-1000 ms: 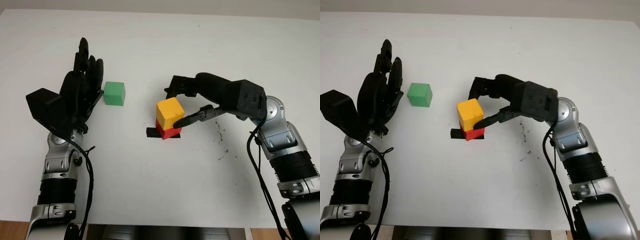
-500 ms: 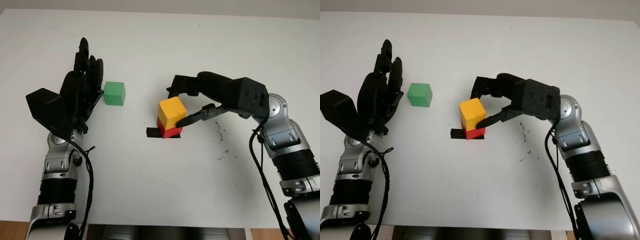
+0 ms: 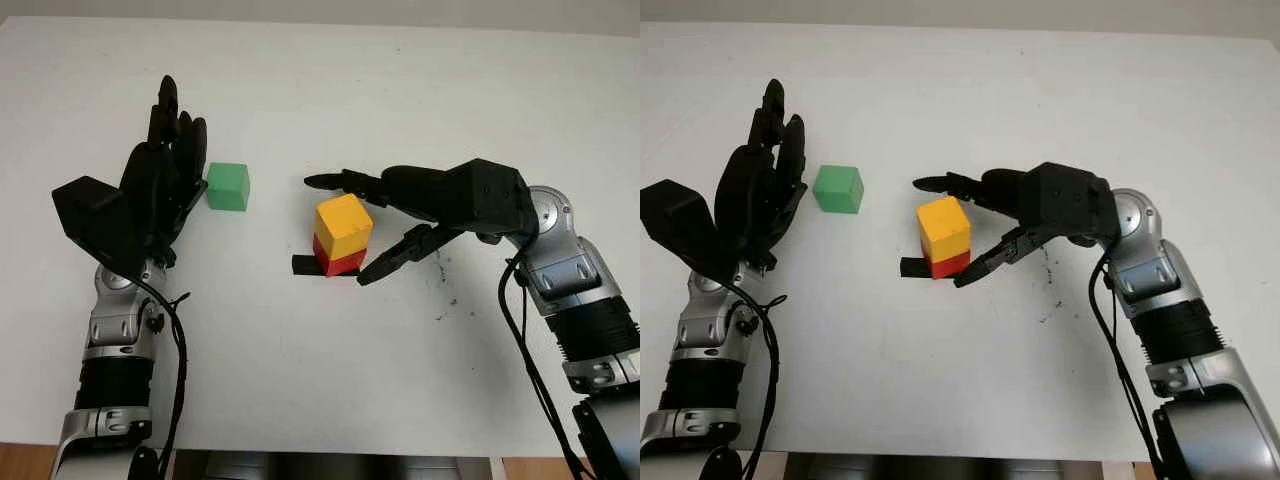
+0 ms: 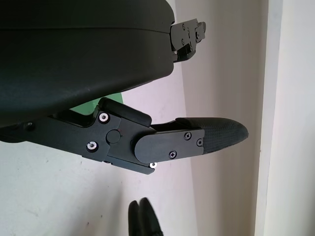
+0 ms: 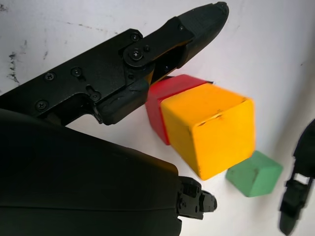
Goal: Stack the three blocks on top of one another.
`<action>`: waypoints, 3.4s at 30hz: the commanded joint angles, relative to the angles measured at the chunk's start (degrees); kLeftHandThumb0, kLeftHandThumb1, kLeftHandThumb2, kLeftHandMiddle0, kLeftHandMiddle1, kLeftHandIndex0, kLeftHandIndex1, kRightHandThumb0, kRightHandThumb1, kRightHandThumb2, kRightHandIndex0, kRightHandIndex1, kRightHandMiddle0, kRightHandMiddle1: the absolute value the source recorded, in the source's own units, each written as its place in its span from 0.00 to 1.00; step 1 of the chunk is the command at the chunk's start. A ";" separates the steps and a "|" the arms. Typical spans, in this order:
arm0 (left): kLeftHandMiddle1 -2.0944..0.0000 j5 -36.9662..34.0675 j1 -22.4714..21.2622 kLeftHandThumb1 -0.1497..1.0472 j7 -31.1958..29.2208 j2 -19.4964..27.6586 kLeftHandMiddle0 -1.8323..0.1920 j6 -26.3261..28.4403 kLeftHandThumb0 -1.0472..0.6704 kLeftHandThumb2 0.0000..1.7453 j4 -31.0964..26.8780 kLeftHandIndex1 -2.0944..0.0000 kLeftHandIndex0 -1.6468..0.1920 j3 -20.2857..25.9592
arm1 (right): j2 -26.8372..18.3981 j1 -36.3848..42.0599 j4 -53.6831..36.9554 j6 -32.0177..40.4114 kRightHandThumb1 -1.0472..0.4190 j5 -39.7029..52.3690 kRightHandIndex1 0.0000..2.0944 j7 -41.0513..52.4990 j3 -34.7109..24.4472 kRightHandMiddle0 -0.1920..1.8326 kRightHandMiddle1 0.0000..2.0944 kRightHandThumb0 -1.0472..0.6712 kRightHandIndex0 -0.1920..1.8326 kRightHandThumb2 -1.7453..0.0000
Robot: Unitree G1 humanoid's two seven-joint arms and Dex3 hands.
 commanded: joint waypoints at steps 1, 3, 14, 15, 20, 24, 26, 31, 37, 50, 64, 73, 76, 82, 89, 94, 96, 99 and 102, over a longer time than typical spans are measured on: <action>0.97 -0.29 0.72 1.00 0.02 0.25 1.00 0.03 0.17 0.28 -1.14 0.99 1.00 0.10 | -0.78 1.83 -2.39 -1.31 0.13 1.31 0.00 0.11 -1.00 0.00 0.00 0.02 0.00 0.97; 0.97 -0.22 0.83 1.00 0.16 0.20 1.00 -0.08 0.17 0.28 -1.27 0.99 1.00 0.11 | -1.17 2.64 -4.09 -1.52 0.12 2.46 0.00 0.09 -1.82 0.00 0.00 0.01 0.00 0.96; 1.00 -1.61 1.66 1.00 -2.26 2.13 1.00 -0.13 0.21 0.25 -1.93 1.00 1.00 1.02 | 6.09 9.82 -16.45 13.70 0.00 16.12 0.00 -18.56 -18.19 0.00 0.00 0.09 0.00 0.61; 0.99 -0.54 1.63 1.00 -1.68 2.68 0.99 -0.30 0.20 0.23 -2.01 1.00 0.99 0.84 | 6.65 10.19 -16.48 14.66 0.00 17.38 0.00 -19.89 -19.46 0.00 0.00 0.10 0.00 0.59; 0.97 2.07 1.17 1.00 -2.52 6.00 0.97 -1.64 0.20 0.19 -1.83 0.98 0.97 0.57 | 8.00 11.73 -15.80 16.41 0.00 20.41 0.00 -25.61 -23.69 0.00 0.00 0.11 0.00 0.58; 0.98 1.69 0.92 1.00 -4.21 8.33 0.97 -1.72 0.20 0.15 -1.58 0.98 0.97 0.82 | 7.41 12.88 -14.68 15.80 0.00 19.63 0.00 -27.36 -23.90 0.00 0.00 0.11 0.00 0.58; 0.98 2.45 0.93 1.00 -3.95 9.13 0.97 -1.32 0.19 0.13 -1.76 0.98 0.97 0.55 | 7.53 13.23 -14.74 16.54 0.00 19.38 0.00 -28.24 -23.72 0.00 0.00 0.11 0.00 0.58; 0.96 12.91 0.59 1.00 -1.55 14.21 0.91 -6.28 0.17 0.12 -0.29 0.96 0.93 -2.60 | 7.90 13.29 -15.14 18.12 0.00 19.83 0.00 -29.72 -23.68 0.00 0.00 0.12 0.00 0.58; 0.97 29.54 -2.88 1.00 -3.34 25.19 0.84 -10.47 0.15 0.09 2.43 0.94 0.83 -10.32 | 8.11 12.13 -14.38 20.98 0.00 21.62 0.00 -30.75 -24.59 0.00 0.00 0.12 0.00 0.59; 0.98 44.91 -18.73 0.95 -7.83 30.28 0.86 -17.95 0.08 0.03 14.62 0.96 0.71 -24.13 | 12.99 10.59 -15.31 24.65 0.00 25.81 0.00 -39.52 -27.52 0.00 0.00 0.13 0.00 0.57; 0.97 56.66 -21.24 0.91 6.32 28.24 0.84 -19.18 0.14 0.03 20.53 0.95 0.67 -31.25 | 14.58 12.89 -16.57 23.08 0.00 23.97 0.00 -40.29 -24.83 0.00 0.00 0.13 0.00 0.60; 0.96 60.85 -20.97 0.92 13.73 28.15 0.78 -19.18 0.16 0.03 20.79 0.81 0.59 -33.05 | 14.10 13.01 -16.62 23.28 0.00 23.59 0.00 -39.86 -24.78 0.00 0.00 0.13 0.00 0.61; 0.97 61.38 -20.85 0.93 16.32 28.26 0.74 -19.83 0.17 0.03 21.32 0.43 0.73 -33.27 | 14.22 12.86 -16.41 23.02 0.00 23.48 0.00 -39.73 -24.78 0.00 0.00 0.13 0.00 0.61; 0.95 60.15 -20.42 0.94 18.99 28.35 0.69 -22.30 0.25 0.03 22.20 0.29 0.69 -32.68 | 14.04 12.84 -16.69 23.08 0.00 23.29 0.00 -39.32 -24.78 0.00 0.00 0.13 0.00 0.61; 0.95 58.89 -20.40 0.99 20.69 28.98 0.67 -25.06 0.34 0.04 22.70 0.24 0.73 -32.42 | 14.15 13.04 -16.83 23.13 0.00 23.09 0.00 -39.32 -24.82 0.00 0.00 0.13 0.00 0.61; 0.94 61.98 -20.25 1.00 21.30 30.55 0.67 -23.82 0.33 0.06 19.87 0.26 0.74 -33.17 | 14.23 13.13 -16.94 23.16 0.00 23.00 0.00 -39.46 -24.79 0.00 0.00 0.14 0.00 0.62; 0.94 62.98 -20.02 1.00 21.69 30.87 0.66 -23.38 0.33 0.07 19.01 0.31 0.71 -33.20 | 14.23 13.17 -16.96 23.15 0.00 22.94 0.00 -39.43 -24.71 0.00 0.00 0.14 0.00 0.63; 0.95 55.30 -18.24 1.00 18.56 29.63 0.67 -25.35 0.34 0.09 18.43 0.31 0.70 -29.71 | 14.32 13.28 -16.88 22.95 0.00 23.13 0.00 -39.07 -24.66 0.00 0.00 0.15 0.00 0.63; 0.96 43.05 -15.92 1.00 12.08 27.32 0.67 -25.83 0.35 0.09 17.24 0.30 0.71 -25.24 | 14.46 13.48 -17.04 22.97 0.00 23.08 0.00 -39.18 -24.58 0.00 0.00 0.16 0.00 0.64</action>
